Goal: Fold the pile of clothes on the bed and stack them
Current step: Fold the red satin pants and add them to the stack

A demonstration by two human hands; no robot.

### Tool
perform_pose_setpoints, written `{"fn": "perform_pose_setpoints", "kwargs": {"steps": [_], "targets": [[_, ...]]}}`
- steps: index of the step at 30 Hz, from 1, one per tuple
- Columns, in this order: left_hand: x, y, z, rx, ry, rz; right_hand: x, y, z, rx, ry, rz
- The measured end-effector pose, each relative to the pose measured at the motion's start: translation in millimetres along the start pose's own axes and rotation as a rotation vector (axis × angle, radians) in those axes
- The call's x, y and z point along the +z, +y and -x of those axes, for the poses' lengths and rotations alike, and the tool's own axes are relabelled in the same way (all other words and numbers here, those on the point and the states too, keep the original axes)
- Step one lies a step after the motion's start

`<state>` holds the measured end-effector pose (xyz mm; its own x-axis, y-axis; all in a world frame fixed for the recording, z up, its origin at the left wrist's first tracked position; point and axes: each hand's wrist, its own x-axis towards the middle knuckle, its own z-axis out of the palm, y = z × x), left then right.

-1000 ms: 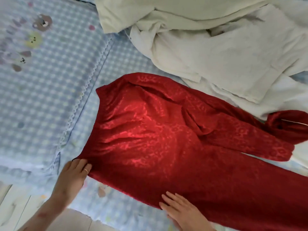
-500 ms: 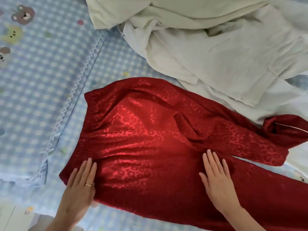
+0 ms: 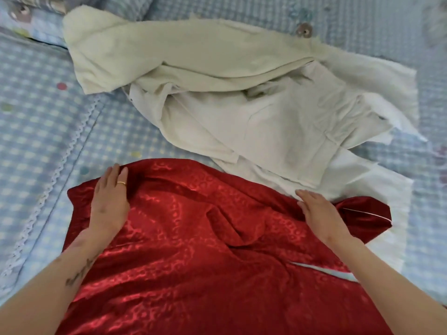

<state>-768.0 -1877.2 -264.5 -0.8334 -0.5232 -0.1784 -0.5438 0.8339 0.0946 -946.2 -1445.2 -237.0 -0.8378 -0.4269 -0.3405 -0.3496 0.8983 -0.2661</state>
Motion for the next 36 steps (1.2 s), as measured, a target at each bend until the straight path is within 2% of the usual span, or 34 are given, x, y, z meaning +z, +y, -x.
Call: {"fn": "perform_pose_setpoints", "kwargs": {"steps": [2, 5, 8, 10, 12, 14, 16, 18, 20, 21, 24, 27, 29, 32, 36], "targets": [[-1.3, -13.8, -34.1, -0.001, -0.098, -0.080, 7.9, -16.1, -19.7, 0.015, -0.106, -0.039], [-9.4, -31.7, -53.6, 0.078, -0.213, -0.177, 16.4, -31.6, -32.0, 0.006, -0.050, 0.026], [-21.5, -48.0, -50.8, 0.139, -0.174, -0.119, 21.7, -31.5, -30.0, -0.078, -0.010, -0.022], [-29.0, -61.7, -43.5, 0.136, -0.116, -0.045, 25.5, -29.5, -28.5, -0.050, -0.147, -0.074], [-39.6, -73.0, -36.6, 0.110, -0.108, 0.041, 23.3, -29.1, -34.6, -0.034, -0.226, 0.000], [-51.8, -81.3, -32.5, 0.061, -0.115, 0.123, 12.8, -31.3, -43.0, -0.031, -0.146, -0.033], [-64.8, -86.1, -29.1, 0.077, -0.084, 0.162, -9.3, -32.4, -45.5, -0.022, -0.001, -0.192], [-78.9, -90.4, -20.2, 0.186, 0.000, 0.160, -35.1, -32.4, -38.2, -0.062, 0.116, -0.292], [-90.0, -98.1, -1.6, 0.347, 0.052, 0.113, -56.3, -33.1, -16.3, -0.176, 0.173, -0.291], [-92.5, -104.6, 13.0, 0.427, 0.043, 0.086, -64.2, -30.8, 0.3, -0.234, 0.157, -0.256], [-84.4, -126.8, 71.7, 0.644, -0.007, -0.030, -57.5, -7.8, 58.5, -0.314, -0.024, -0.205], [-64.5, -142.0, 127.5, 0.747, -0.049, -0.138, -26.0, 16.9, 114.9, -0.347, -0.120, -0.175], [-53.4, -146.0, 154.9, 0.743, -0.127, -0.167, -9.9, 22.2, 140.7, -0.433, -0.164, -0.117], [-39.8, -146.6, 182.1, 0.654, -0.229, -0.183, 5.4, 13.3, 166.1, -0.556, -0.132, -0.023], [-35.6, -152.3, 208.0, 0.591, -0.147, -0.190, 9.6, -7.4, 196.7, -0.576, -0.080, 0.025]]}}
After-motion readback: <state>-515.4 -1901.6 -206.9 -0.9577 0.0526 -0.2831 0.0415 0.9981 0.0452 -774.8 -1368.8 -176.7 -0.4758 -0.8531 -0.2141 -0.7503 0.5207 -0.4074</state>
